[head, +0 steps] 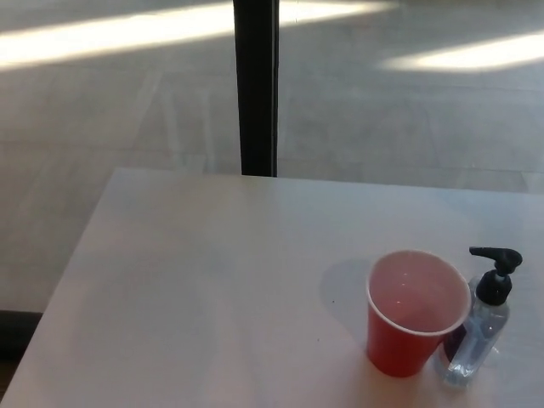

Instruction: The robot uses its right hand fist to press the hand soap kept in the middle of the table to get liquid hand soap out

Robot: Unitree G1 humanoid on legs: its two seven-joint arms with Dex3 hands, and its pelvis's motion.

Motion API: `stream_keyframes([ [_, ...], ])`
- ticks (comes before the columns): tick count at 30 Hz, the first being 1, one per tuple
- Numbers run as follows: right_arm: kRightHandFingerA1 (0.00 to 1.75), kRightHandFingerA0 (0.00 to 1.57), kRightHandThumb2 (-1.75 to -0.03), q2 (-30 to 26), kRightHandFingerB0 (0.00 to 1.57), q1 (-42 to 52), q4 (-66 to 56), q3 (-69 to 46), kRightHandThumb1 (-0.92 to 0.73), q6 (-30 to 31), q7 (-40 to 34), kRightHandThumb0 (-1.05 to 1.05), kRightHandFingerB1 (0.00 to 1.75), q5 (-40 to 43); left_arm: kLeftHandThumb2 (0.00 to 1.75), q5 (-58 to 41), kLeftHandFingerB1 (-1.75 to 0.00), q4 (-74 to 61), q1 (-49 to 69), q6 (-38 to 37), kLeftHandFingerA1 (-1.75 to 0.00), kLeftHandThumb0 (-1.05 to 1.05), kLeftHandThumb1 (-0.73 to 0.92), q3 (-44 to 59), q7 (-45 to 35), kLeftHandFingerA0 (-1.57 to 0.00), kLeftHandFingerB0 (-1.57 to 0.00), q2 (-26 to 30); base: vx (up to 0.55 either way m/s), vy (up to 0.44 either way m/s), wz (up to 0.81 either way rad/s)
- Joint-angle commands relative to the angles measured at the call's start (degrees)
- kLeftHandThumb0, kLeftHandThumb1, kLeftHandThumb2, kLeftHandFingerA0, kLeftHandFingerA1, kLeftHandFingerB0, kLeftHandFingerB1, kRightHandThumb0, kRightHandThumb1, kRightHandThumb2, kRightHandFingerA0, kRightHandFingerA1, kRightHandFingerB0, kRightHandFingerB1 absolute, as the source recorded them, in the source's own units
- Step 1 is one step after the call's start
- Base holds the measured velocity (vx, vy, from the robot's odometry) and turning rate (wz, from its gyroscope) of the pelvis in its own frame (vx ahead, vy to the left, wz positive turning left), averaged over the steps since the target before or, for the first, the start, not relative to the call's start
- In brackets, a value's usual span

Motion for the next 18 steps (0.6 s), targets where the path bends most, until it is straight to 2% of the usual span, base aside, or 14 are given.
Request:
stream_keyframes([
  [1,1.75,1.06,-1.30,1.27,0.71,-0.73,-0.89,2.72,-0.55,7.19,5.80,-0.18,1.73,9.85,0.94,-0.74,-0.77,-0.41,0.17,1.10,-0.84,-0.17,0.41,0.07,1.07,-0.67,-0.54,0.64,0.00,0.000,0.00],
  [3,1.75,1.02,-1.29,2.12,0.75,0.20,-1.06,4.37,-0.52,9.92,7.81,-0.20,1.59,12.93,0.95,-0.49,-0.77,-0.77,0.03,1.24,-0.86,-0.17,0.40,-0.36,1.14,-0.69,-0.54,0.85,0.00,0.000,0.00],
  [6,1.75,1.02,-1.27,3.55,0.73,2.20,-3.66,6.70,-0.54,12.08,7.77,-0.22,1.62,14.42,0.95,-0.52,-0.76,-0.80,-0.12,1.57,-0.86,-0.16,0.40,-0.45,1.21,-0.69,-0.52,0.93,0.00,0.000,0.00],
  [11,1.75,1.01,-1.26,4.55,0.74,5.02,-5.57,11.00,-0.52,11.10,8.70,-0.22,1.64,12.74,0.96,-0.64,-0.78,-0.77,0.13,1.13,-0.89,-0.18,0.39,-0.49,1.32,-0.73,-0.55,0.98,0.00,0.000,0.00],
  [15,1.75,1.00,-1.27,4.75,0.69,6.52,-6.55,14.08,-0.51,12.66,8.75,-0.21,1.69,12.46,0.95,-0.74,-0.77,0.23,0.01,0.35,-0.88,-0.20,0.41,-0.47,1.02,-0.72,-0.54,1.07,0.00,0.000,0.00],
  [17,1.75,0.98,-1.27,4.91,0.66,7.44,-7.06,14.68,-0.54,13.16,8.87,-0.20,1.69,12.94,0.94,-0.62,-0.75,0.91,-0.23,0.16,-0.84,-0.19,0.42,-0.61,0.91,-0.66,-0.53,1.22,0.00,0.000,0.00],
  [18,1.75,0.99,-1.27,5.00,0.65,7.98,-7.43,15.12,-0.54,13.79,8.65,-0.19,1.69,13.07,0.94,-0.58,-0.76,0.62,-0.18,0.38,-0.86,-0.18,0.41,-0.70,0.93,-0.69,-0.54,1.23,0.00,0.000,0.00],
])
